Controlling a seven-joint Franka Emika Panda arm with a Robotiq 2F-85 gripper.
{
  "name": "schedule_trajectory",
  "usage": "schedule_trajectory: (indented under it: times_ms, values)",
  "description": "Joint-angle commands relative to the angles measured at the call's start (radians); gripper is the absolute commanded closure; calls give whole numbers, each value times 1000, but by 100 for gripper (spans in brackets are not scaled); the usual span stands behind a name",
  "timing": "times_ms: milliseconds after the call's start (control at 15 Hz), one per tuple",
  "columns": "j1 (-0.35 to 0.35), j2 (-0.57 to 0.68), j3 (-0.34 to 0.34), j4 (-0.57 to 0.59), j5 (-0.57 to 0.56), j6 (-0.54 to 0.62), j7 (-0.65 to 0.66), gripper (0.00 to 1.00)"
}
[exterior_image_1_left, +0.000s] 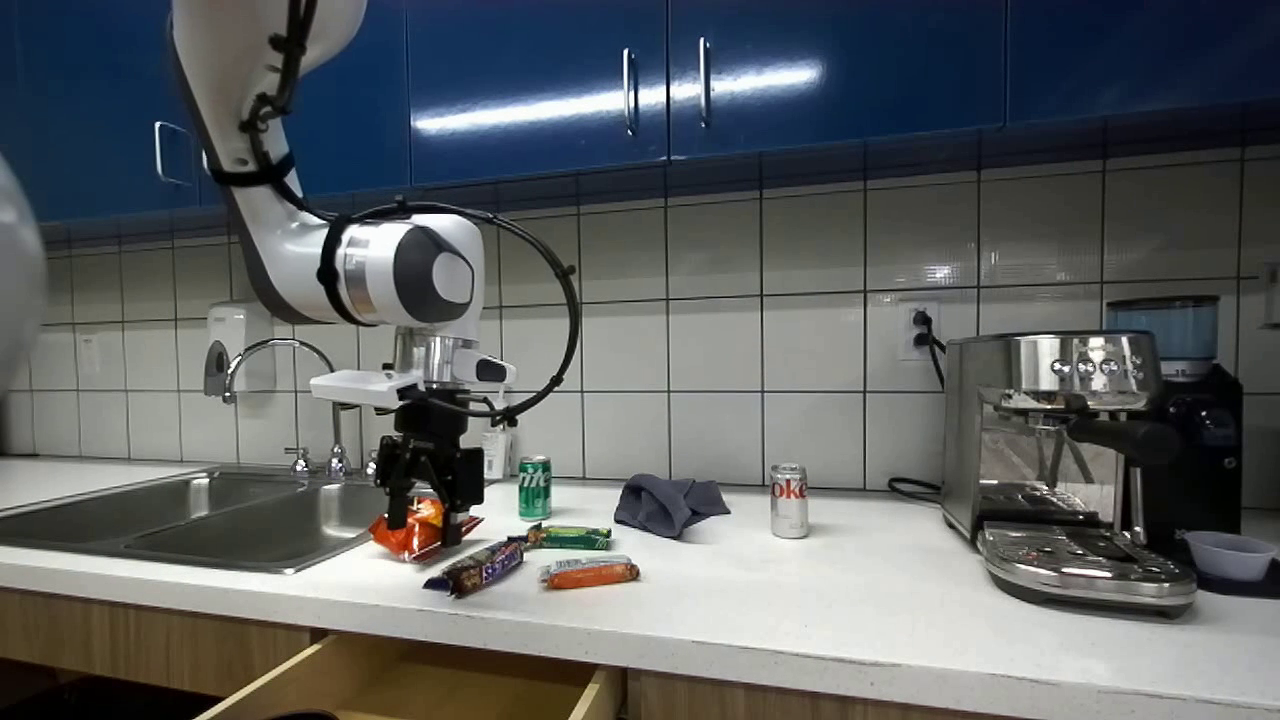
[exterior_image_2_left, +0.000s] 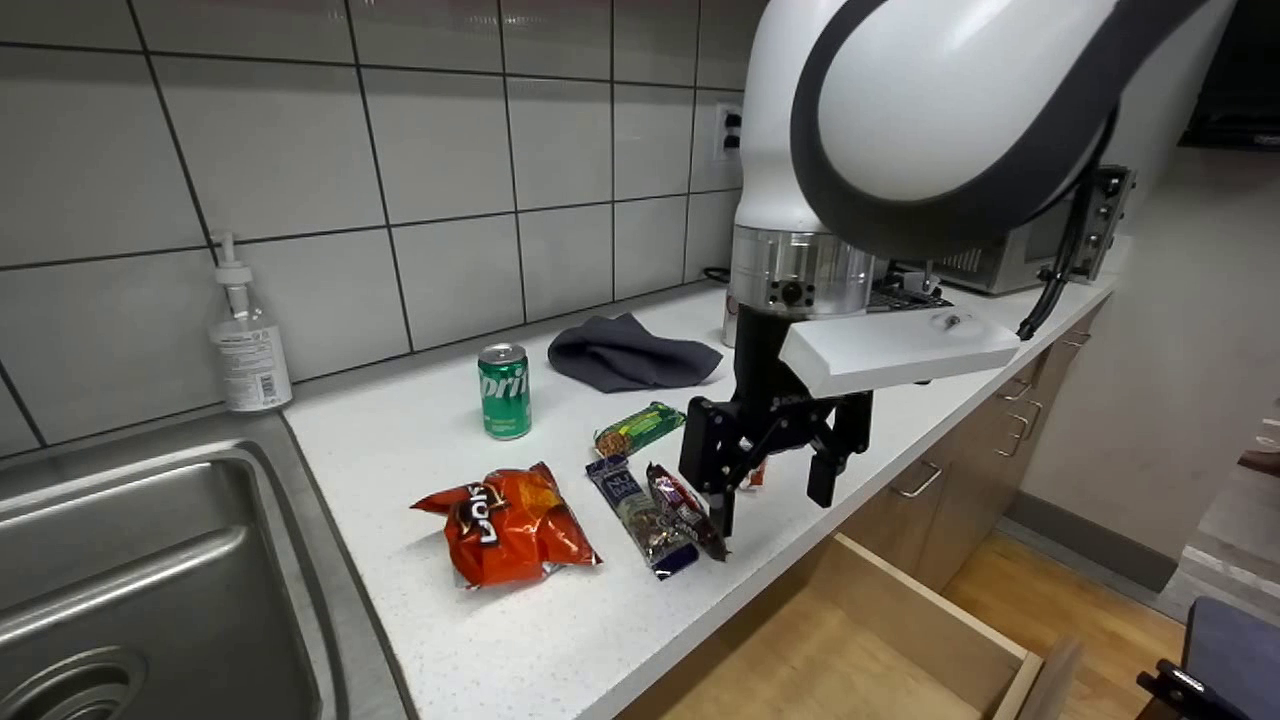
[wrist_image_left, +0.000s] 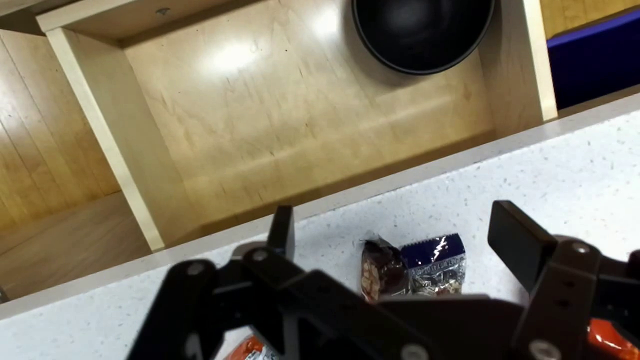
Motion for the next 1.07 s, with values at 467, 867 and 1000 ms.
schedule_trajectory:
  times_ms: [467, 867, 1000]
  values:
    - [-2, 36, -12, 7, -61, 110, 51, 0]
    - [10, 118, -47, 44, -122, 223, 90, 0]
    - [17, 143, -57, 60, -137, 239, 101, 0]
